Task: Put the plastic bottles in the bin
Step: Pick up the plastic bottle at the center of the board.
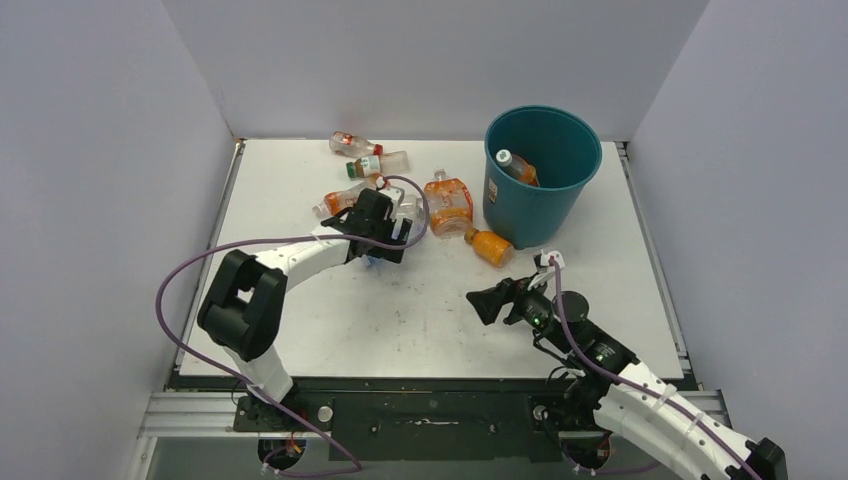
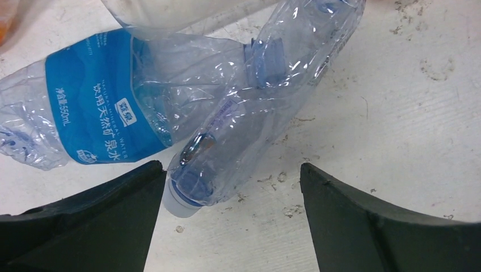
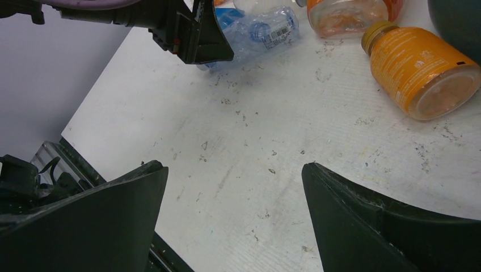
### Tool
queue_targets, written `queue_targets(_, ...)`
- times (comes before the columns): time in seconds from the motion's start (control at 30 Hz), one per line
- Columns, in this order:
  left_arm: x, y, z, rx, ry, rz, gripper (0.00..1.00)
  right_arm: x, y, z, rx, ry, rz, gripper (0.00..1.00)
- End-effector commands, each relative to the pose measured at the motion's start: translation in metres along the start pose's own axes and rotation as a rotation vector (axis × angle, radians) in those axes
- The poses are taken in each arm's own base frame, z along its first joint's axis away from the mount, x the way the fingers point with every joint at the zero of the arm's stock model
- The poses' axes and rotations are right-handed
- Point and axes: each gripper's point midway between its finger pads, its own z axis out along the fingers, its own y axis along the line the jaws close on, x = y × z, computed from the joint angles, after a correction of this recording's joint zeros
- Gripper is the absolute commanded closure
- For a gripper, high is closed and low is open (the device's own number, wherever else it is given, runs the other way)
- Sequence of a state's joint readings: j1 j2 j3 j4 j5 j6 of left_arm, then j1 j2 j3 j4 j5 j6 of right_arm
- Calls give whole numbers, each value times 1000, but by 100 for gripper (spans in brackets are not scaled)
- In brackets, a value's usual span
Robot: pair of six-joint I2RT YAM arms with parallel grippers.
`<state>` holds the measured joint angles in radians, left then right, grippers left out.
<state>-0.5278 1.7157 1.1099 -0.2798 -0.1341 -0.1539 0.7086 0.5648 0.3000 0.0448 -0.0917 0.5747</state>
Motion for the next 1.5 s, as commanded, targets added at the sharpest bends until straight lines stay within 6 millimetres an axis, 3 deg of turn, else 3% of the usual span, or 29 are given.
queue_targets(0.0, -16, -16, -1, 34, -51, -20, 15, -22, 5, -5, 12, -60, 7, 8)
queue_targets(0.2, -1, -43, 2, 103, -30, -22, 27, -26, 9, -3, 9, -45, -8, 8)
queue_targets(0.37, 8, -56, 7, 101, -19, -25, 28, -22, 8, -3, 19, -20, 3, 8)
queue_targets(0.5, 0, -45, 3, 18, -47, -78, 16, -24, 7, -4, 39, -2, -13, 8)
queue_targets(0.57, -6, -43, -4, -4, -56, -87, 3, -25, 5, -6, 52, -2, -15, 7)
queue_targets(0.73, -25, -39, -14, -28, -120, -85, 4, -23, 2, -13, 59, -26, 14, 7)
queue_targets(1.03, -36, -50, 12, -12, -92, -47, 1, -21, -1, -16, 73, -19, 26, 7)
queue_targets(1.33, -14, -80, 28, 109, -18, 3, 20, -25, 1, -16, 71, -25, 27, 8)
queue_targets(1.47, -14, -91, 32, 136, -14, 9, 41, -24, 3, -13, 62, -23, 33, 9)
